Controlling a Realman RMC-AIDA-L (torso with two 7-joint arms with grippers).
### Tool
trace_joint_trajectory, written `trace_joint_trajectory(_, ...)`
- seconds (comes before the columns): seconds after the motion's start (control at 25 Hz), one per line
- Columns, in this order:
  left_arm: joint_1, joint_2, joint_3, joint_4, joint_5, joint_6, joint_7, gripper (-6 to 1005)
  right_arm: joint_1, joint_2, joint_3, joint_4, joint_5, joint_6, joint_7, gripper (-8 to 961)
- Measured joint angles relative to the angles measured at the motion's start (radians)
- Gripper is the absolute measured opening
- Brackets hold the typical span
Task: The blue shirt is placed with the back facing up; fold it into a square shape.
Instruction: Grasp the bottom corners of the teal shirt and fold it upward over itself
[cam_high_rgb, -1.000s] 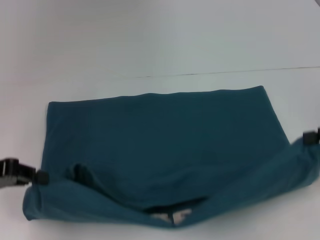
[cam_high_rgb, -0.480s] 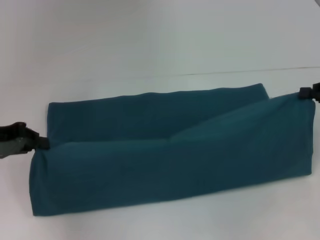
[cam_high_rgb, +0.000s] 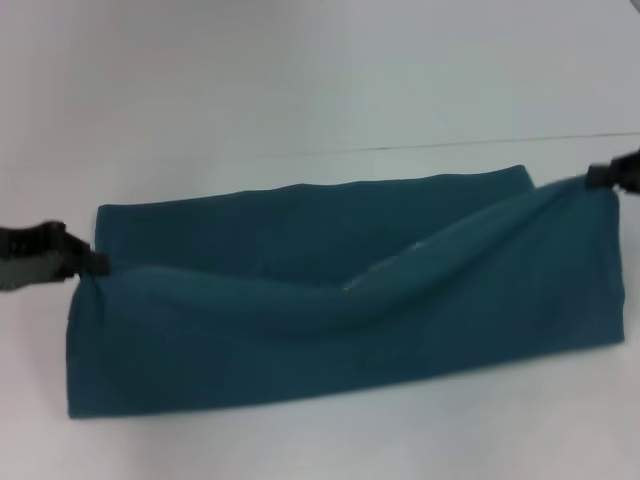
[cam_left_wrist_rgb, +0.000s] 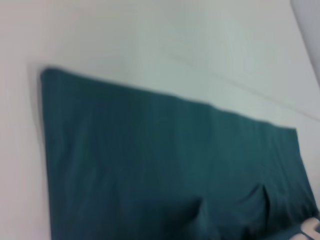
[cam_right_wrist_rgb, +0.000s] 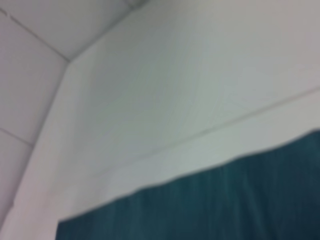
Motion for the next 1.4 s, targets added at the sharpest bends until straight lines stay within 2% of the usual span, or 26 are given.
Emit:
trace_joint_trajectory(0.16, -0.034, 0.005, 0.029, -0.023, 0.010, -0.105, -0.056, 65, 0.014, 0.005, -0.004, 0.004, 0.020, 0.106, -0.002, 39)
trace_joint_trajectory(0.32, -0.053, -0.020, 0.116, -0.077, 0.013, -0.267, -0.078, 68, 0.037, 0.052, -0.066, 0.067, 0.012, 0.311, -0.035, 40)
trace_joint_trajectory(0.44, -0.057, -0.045, 0.147, -0.094, 0.033, -0.368, -0.087, 71, 0.050, 0.092, -0.156, 0.127, 0.008, 0.495, -0.046, 40)
trace_joint_trajectory(0.6, -0.060, -0.061, 0.153, -0.095, 0.041, -0.414, -0.089, 74, 0.058, 0.104, -0.186, 0.138, 0.008, 0.555, -0.046, 39)
trace_joint_trajectory(0.76, -0.062, -0.063, 0.145, -0.065, 0.015, -0.413, -0.089, 78, 0.067, 0.103, -0.189, 0.123, 0.015, 0.574, -0.039, 44)
trace_joint_trajectory(0.88, -0.081, -0.057, 0.136, -0.057, 0.000, -0.447, -0.101, 80, 0.084, 0.093, -0.186, 0.113, 0.027, 0.609, -0.038, 51)
trace_joint_trajectory(1.12, -0.161, -0.050, 0.140, -0.200, 0.068, -0.587, -0.106, 85, 0.173, 0.093, -0.254, 0.235, 0.011, 0.822, -0.062, 65)
trace_joint_trajectory(1.2, -0.172, -0.058, 0.141, -0.226, 0.096, -0.623, -0.107, 87, 0.197, 0.100, -0.293, 0.272, -0.006, 0.888, -0.064, 70)
trace_joint_trajectory(1.24, -0.174, -0.070, 0.141, -0.233, 0.119, -0.658, -0.107, 87, 0.215, 0.109, -0.324, 0.295, -0.021, 0.944, -0.064, 72)
trace_joint_trajectory(1.4, -0.169, -0.084, 0.141, -0.233, 0.127, -0.681, -0.107, 91, 0.228, 0.117, -0.351, 0.304, -0.029, 0.988, -0.065, 82)
